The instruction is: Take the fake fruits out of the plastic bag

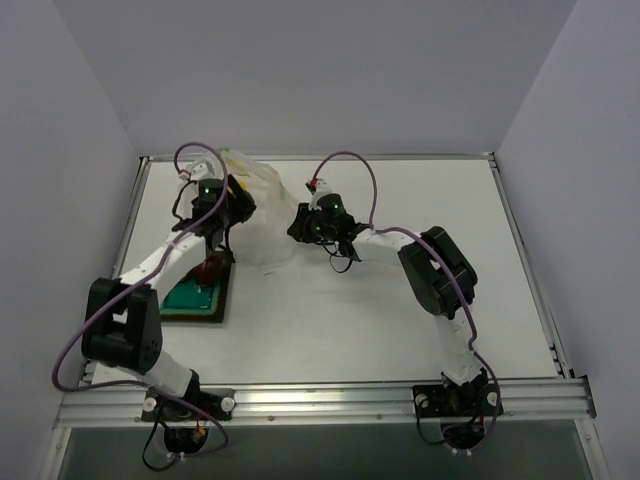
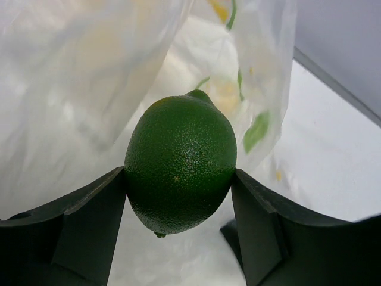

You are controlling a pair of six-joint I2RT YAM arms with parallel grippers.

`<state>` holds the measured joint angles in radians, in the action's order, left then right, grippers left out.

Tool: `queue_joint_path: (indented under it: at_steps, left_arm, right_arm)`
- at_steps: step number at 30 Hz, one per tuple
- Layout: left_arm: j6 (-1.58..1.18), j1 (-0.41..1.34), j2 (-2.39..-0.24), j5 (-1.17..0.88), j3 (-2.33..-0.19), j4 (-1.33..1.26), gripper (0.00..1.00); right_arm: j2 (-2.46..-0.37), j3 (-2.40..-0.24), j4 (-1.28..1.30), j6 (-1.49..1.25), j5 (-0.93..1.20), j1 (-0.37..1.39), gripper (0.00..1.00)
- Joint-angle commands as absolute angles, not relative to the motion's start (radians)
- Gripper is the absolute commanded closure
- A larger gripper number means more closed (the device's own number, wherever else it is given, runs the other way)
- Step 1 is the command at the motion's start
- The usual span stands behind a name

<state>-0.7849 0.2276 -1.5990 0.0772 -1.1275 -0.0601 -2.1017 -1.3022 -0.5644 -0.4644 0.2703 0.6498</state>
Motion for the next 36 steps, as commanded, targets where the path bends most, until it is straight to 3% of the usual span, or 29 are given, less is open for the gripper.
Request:
queue_joint_path:
  at_steps: [1, 6, 16, 19, 27, 36]
  left_arm:
    - [-0.815, 0.242, -1.426, 0.069, -1.037, -0.045, 0.42]
    - [-0.787, 0.264, -1.173, 0.145, -0.908, 0.073, 0.42]
    - [-0.895, 0.255, -0.546, 0.603, -0.634, 0.631, 0.42]
    - [-0.943, 0.245, -0.390, 0.650, -0.552, 0.637, 0.42]
    - [-0.997, 0.209, -0.555, 0.660, -0.500, 0.549, 0.39]
    - [-0.968, 0.055, -0.730, 0.537, -0.445, 0.348, 0.34]
  right_arm:
    - [-2.034, -1.296, -0.591, -0.463, 0.279, 0.643, 0.82]
    - [-2.036, -1.295, -0.591, -0.462, 0.278, 0.643, 0.82]
    - [-2.040, -1.304, -0.586, -0.460, 0.281, 0.646, 0.82]
    - [-2.045, -1.310, -0.584, -0.460, 0.284, 0.649, 0.82]
    - [-2.048, -1.312, -0.580, -0.459, 0.285, 0.653, 0.82]
    - [-2.049, -1.312, -0.581, -0.460, 0.288, 0.655, 0.82]
